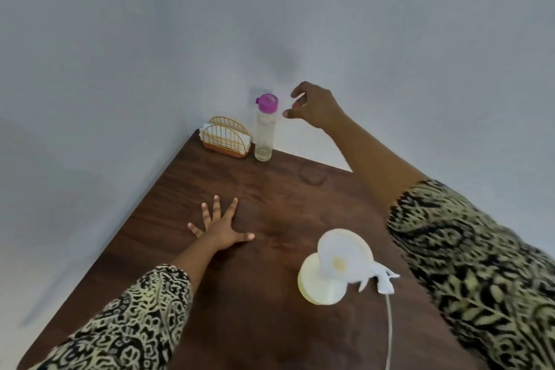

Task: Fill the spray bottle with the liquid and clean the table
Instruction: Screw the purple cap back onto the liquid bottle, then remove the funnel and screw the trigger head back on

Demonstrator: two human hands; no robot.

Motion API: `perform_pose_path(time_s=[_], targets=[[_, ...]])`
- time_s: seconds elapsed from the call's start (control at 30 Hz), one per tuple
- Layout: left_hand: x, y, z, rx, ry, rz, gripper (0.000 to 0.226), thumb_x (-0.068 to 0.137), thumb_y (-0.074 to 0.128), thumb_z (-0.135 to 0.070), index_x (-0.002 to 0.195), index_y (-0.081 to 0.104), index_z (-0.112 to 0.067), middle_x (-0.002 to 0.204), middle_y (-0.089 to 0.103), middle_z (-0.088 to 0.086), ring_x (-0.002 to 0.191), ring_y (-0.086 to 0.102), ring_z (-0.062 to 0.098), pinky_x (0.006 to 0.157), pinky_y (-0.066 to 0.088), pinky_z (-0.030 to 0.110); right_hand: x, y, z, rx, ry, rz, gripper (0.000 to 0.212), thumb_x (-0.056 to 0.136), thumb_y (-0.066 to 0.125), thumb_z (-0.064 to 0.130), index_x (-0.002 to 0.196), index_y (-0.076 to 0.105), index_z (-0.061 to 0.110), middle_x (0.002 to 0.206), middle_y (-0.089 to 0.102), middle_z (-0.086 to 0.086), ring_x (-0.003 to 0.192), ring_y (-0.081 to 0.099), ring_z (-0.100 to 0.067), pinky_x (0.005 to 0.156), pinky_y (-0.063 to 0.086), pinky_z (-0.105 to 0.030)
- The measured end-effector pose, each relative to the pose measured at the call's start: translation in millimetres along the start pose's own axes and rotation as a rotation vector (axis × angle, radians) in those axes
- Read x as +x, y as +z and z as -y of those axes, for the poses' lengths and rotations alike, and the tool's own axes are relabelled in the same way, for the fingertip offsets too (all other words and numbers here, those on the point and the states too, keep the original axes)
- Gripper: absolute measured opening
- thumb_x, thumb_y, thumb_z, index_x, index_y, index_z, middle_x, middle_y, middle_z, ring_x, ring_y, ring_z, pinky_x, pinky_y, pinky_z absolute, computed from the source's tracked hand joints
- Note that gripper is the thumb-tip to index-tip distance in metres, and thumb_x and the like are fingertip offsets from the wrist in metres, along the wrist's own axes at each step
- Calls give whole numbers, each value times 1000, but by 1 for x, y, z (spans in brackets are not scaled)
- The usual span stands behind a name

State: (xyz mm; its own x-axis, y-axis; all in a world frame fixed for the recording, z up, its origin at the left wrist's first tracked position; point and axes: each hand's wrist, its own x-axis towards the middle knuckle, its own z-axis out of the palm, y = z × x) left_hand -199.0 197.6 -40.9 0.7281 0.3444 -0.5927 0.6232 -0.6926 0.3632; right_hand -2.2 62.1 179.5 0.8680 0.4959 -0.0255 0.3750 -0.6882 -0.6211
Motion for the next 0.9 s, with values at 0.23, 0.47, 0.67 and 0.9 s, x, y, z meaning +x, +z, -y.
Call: perform_pose_path(time_s=[0.23, 0.47, 0.67, 0.9], targets=[[-68, 7, -18, -168, 416, -204, 91, 80, 72, -46, 152, 16, -39, 162, 3, -9, 150, -3, 16, 120, 9, 47, -167, -46, -46, 64, 20, -104, 9, 84, 66, 34, 87, 67, 26, 78, 68, 9, 68, 62, -4, 67, 48, -22], [-131, 73, -65, -505, 481, -84, 108, 57, 80, -63, 143, 14, -61, 160, 16, -14, 146, 14, 13, 117, 24, 52, -273, 12, -110, 401, 424, -206, 34, 81, 64, 53, 98, 49, 28, 87, 63, 4, 74, 64, -19, 68, 54, -35], [-122, 103, -92, -602, 511, -81, 77, 57, 79, -63, 123, 57, -28, 119, 65, -7, 110, 62, 11, 94, 53, 40, -318, 70, -90, 671, 516, -112, 83, 71, 76, 51, 135, 25, 36, 79, 68, -3, 46, 61, -16, 51, 47, -28], [-130, 114, -103, -570, 468, -126, 44, 77, 62, -45, 114, 64, -21, 105, 68, -9, 101, 64, 10, 87, 51, 26, -302, 66, -80, 855, 515, -102, 59, 84, 69, 27, 133, 35, 28, 70, 70, -4, 46, 57, -21, 42, 42, -25]])
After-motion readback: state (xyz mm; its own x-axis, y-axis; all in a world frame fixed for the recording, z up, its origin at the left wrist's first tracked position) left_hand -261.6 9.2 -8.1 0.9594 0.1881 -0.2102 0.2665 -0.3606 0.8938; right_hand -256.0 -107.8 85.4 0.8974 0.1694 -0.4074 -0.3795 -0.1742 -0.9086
